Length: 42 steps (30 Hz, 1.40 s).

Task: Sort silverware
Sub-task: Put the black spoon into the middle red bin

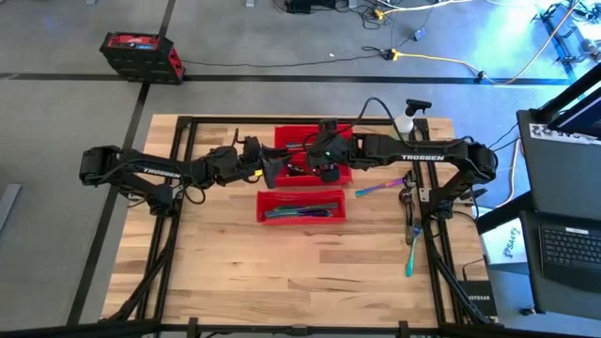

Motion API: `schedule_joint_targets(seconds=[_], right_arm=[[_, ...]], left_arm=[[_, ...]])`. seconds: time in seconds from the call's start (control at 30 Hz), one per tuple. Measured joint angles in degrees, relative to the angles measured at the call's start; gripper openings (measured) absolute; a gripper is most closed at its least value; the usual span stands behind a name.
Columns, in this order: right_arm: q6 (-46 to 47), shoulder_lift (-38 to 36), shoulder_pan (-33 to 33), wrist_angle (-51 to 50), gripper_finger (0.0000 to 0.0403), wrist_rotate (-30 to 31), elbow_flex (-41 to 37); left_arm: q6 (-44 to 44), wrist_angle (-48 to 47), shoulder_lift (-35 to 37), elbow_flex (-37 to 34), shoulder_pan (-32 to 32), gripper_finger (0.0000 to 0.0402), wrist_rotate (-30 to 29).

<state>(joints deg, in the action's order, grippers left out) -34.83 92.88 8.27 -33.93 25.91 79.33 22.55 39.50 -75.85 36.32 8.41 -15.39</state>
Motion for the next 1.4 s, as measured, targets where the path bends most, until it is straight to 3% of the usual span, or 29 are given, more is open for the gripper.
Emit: schedule_joint_targets(seconds=[0.43,1.17,1.4], right_arm=[[0.0,0.0,0.0,0.5,0.0005,0.0,0.0],[0.0,0.0,0.0,0.5,0.0005,-1.1,0.0],[0.0,0.0,0.0,0.5,0.0005,-1.1,0.0]], left_arm=[[0.2,-0.2,0.0,0.0,0.0,0.0093,-0.3],[-1.0,0.3,0.0,0.0,0.0,0.0089,-0.9],[-2.8,1.6,0.0,0.0,-0.3,0.0033,-0.9]])
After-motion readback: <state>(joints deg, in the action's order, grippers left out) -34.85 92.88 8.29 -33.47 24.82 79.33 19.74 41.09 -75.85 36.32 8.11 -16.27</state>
